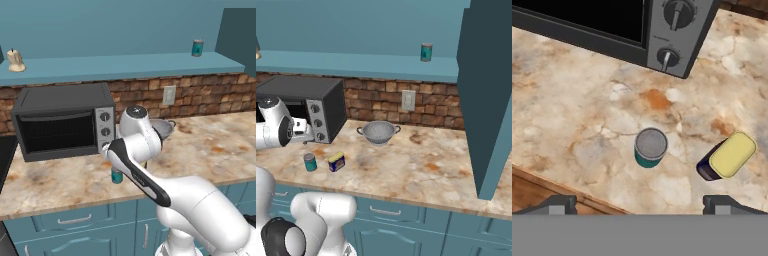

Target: Pick the cans from the counter and place them in their designated side in the cabinet.

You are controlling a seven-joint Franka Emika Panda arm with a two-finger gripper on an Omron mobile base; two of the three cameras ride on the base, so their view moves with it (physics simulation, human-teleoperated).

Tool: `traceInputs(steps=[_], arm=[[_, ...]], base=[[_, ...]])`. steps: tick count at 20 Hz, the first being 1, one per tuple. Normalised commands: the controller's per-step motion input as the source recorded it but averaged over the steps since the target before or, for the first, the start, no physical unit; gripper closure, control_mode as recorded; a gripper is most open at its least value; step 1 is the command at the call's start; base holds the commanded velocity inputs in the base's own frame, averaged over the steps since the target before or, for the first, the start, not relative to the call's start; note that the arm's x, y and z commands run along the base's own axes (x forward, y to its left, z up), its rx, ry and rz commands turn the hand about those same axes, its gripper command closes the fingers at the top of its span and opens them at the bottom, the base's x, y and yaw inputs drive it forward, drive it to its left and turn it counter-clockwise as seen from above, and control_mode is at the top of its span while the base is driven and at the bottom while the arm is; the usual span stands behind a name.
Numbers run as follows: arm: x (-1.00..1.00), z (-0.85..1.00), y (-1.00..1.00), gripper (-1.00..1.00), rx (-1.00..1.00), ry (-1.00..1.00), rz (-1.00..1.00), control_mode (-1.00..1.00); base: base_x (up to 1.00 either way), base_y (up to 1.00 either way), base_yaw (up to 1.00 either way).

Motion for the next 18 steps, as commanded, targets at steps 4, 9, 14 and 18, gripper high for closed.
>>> traceInputs(steps=[4,9,14,18], arm=[[0.08,-0.19,0.0,-1.0,0.0,-0.01,0.01,-1.0],[0.09,-0.2,0.0,-1.0,0.0,0.0,0.01,-1.0],[0.02,-0.19,0.0,-1.0,0.01,0.0,0.01,-1.0],[0.03,-0.17,0.0,-1.0,0.0,0.0,0.01,-1.0]], base=[[0.0,0.0,0.0],[0.0,0.0,0.0],[0.0,0.0,0.0],[0.0,0.0,0.0]])
